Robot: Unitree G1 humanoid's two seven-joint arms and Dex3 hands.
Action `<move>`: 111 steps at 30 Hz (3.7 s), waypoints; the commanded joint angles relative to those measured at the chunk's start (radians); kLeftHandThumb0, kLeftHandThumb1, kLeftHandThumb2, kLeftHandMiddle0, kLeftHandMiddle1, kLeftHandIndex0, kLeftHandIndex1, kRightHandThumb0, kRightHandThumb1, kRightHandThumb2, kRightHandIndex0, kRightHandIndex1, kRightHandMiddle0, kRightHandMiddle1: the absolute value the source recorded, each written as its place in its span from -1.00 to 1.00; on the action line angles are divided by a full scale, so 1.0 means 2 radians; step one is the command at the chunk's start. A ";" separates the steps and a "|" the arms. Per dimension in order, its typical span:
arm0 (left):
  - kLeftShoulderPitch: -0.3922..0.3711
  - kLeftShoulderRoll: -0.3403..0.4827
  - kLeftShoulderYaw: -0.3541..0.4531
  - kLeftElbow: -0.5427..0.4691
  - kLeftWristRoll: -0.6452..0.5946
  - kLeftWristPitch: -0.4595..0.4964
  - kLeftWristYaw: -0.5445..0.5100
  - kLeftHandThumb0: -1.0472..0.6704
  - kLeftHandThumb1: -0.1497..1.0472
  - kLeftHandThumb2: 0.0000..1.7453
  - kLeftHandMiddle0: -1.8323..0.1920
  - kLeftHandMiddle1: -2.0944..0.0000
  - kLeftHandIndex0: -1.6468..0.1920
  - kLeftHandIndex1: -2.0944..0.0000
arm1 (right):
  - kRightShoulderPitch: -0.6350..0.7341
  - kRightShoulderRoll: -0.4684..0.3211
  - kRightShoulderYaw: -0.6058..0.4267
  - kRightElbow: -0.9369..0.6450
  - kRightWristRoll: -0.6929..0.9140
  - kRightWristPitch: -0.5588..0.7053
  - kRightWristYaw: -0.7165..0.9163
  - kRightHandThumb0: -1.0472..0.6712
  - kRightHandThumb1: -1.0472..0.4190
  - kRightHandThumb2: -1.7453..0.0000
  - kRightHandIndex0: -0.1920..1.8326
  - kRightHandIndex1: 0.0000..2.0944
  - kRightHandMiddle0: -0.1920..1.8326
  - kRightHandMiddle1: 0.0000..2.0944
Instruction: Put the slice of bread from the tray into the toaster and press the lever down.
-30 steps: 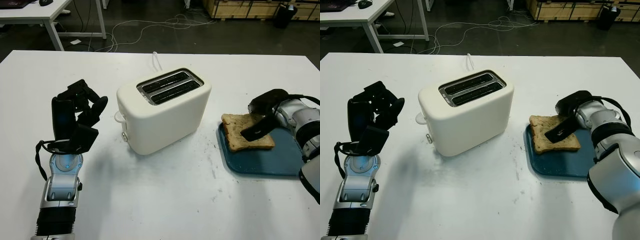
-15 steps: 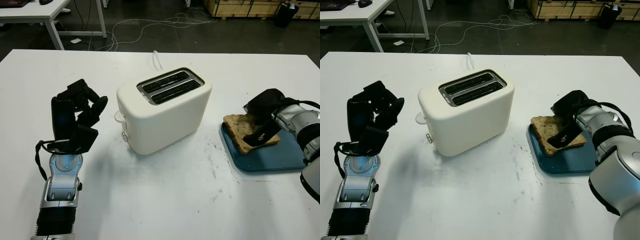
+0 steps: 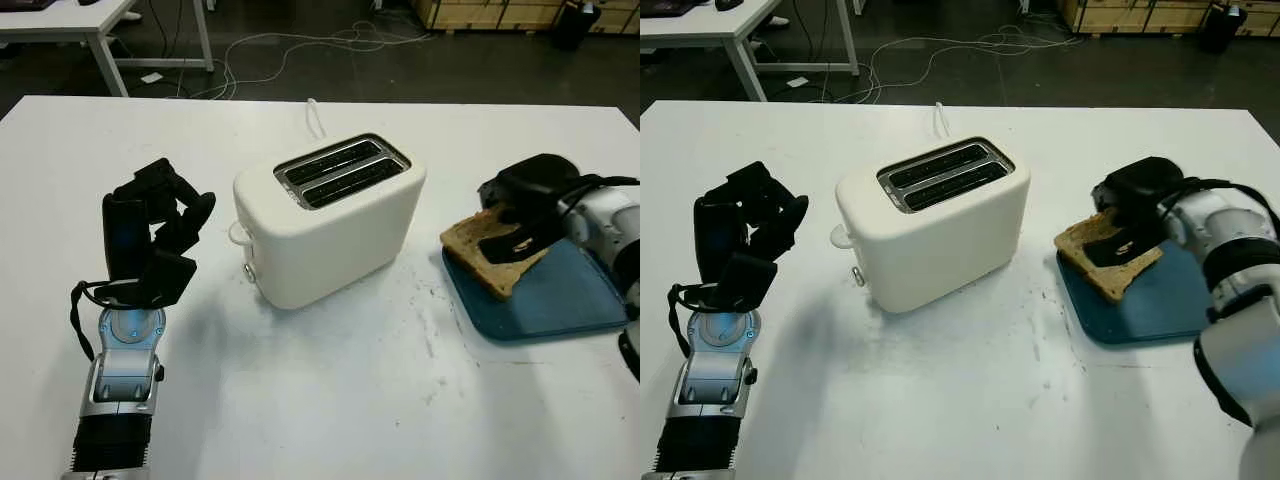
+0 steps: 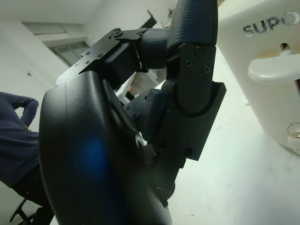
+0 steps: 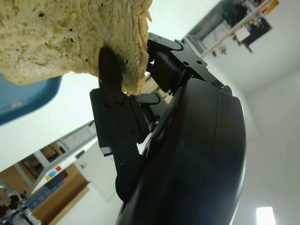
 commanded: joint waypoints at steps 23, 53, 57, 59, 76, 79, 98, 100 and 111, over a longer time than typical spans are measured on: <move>-0.001 0.001 0.001 0.003 0.000 -0.003 0.001 -0.69 0.79 -0.56 -0.47 -0.59 -0.35 -0.63 | -0.047 -0.061 -0.092 -0.079 0.054 -0.039 -0.008 0.01 -0.82 0.98 0.18 0.05 0.50 -0.77; 0.003 0.001 0.001 0.003 0.003 -0.005 0.003 -0.69 0.79 -0.56 -0.46 -0.58 -0.34 -0.61 | -0.066 -0.024 -0.291 -0.339 0.310 0.089 0.288 -0.01 -0.77 0.99 0.28 0.54 0.18 0.39; 0.003 -0.001 0.001 0.001 0.003 -0.002 0.005 -0.69 0.79 -0.57 -0.46 -0.57 -0.34 -0.60 | -0.075 0.001 -0.294 -0.386 0.322 0.157 0.316 0.17 -0.75 0.99 0.32 0.53 0.21 0.41; 0.003 -0.002 0.001 0.001 -0.001 -0.003 0.004 -0.68 0.79 -0.57 -0.46 -0.57 -0.34 -0.60 | -0.079 0.013 -0.294 -0.403 0.329 0.195 0.330 0.22 -0.77 0.99 0.33 0.52 0.22 0.42; 0.005 -0.002 0.001 0.003 0.003 -0.006 0.006 -0.69 0.79 -0.57 -0.46 -0.57 -0.34 -0.59 | -0.072 0.088 -0.255 -0.554 0.306 0.394 0.352 0.52 -0.83 0.85 0.28 0.66 0.12 0.61; 0.006 -0.004 0.001 0.003 0.000 -0.006 0.006 -0.69 0.79 -0.58 -0.46 -0.58 -0.35 -0.60 | -0.067 0.090 -0.256 -0.560 0.314 0.378 0.354 0.56 -0.83 0.88 0.31 0.67 0.15 0.62; 0.008 -0.004 0.000 0.003 0.001 -0.005 0.007 -0.70 0.79 -0.58 -0.47 -0.58 -0.35 -0.59 | -0.044 0.121 -0.242 -0.582 0.311 0.395 0.346 0.61 -0.83 0.69 0.28 0.67 0.08 0.67; 0.007 -0.005 -0.001 0.002 0.003 -0.004 0.008 -0.70 0.79 -0.58 -0.47 -0.58 -0.36 -0.59 | -0.041 0.121 -0.233 -0.560 0.299 0.366 0.334 0.55 -0.83 0.74 0.27 0.67 0.06 0.67; 0.007 -0.007 -0.002 -0.002 0.003 0.002 0.008 -0.69 0.79 -0.59 -0.48 -0.58 -0.35 -0.62 | -0.008 0.133 -0.238 -0.449 0.313 0.235 0.298 0.12 -0.83 0.67 0.22 0.67 -0.02 0.67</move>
